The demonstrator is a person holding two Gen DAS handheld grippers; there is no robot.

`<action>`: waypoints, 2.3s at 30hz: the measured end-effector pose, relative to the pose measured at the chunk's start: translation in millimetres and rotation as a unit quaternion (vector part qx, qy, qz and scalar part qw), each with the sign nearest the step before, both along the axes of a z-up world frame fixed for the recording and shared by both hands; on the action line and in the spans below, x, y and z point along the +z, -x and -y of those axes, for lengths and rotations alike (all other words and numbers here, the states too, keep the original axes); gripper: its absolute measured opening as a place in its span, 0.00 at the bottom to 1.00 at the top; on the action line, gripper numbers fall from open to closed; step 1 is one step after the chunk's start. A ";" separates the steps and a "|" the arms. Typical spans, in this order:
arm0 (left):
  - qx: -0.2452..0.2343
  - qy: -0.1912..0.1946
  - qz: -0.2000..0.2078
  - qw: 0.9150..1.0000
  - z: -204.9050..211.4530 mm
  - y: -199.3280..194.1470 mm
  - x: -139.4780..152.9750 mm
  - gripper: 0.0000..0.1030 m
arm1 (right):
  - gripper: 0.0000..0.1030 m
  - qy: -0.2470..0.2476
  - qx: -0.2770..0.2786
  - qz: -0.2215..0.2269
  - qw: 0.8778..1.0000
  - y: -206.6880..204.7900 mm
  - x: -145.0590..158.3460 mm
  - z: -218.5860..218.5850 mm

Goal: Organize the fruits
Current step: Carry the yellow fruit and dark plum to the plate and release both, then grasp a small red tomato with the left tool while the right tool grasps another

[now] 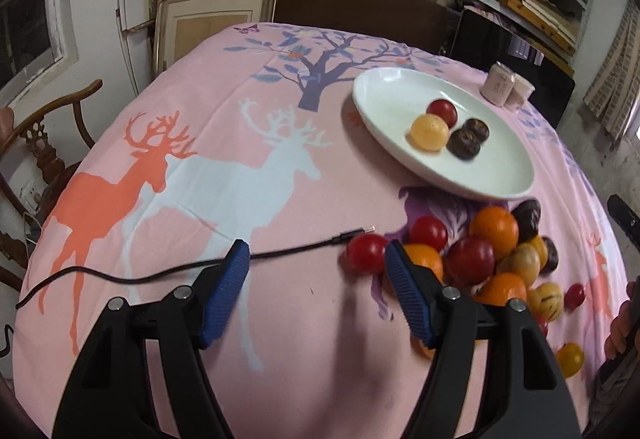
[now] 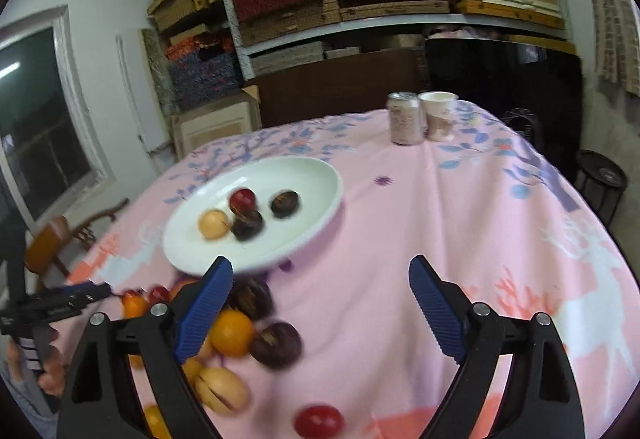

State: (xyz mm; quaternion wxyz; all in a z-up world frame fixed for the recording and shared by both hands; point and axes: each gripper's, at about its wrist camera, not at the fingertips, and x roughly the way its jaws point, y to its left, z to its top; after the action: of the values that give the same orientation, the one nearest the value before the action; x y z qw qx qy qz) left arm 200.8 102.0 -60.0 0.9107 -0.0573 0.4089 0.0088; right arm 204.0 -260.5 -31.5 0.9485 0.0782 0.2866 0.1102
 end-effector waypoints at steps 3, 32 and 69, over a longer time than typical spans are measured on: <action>-0.008 -0.029 0.002 1.000 9.8 0.9 -1.4 0.68 | 0.92 -0.048 0.007 -0.010 0.999 1.8 -3.6 13.4; -0.045 -0.036 -0.025 0.998 23.5 -21.6 -16.6 0.58 | 0.95 -0.091 -0.011 -0.058 0.994 -12.4 -20.2 28.7; -0.079 -0.024 -0.032 0.996 28.8 -14.1 -20.4 0.28 | 0.95 -0.058 0.013 -0.066 0.996 9.0 -22.6 15.3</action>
State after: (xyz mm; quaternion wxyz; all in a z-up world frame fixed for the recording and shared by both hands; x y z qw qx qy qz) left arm 214.9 73.2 -80.4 0.8959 -0.0029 0.4412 -0.0519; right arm 195.0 -275.8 -54.1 0.9199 0.1366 0.3424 0.1335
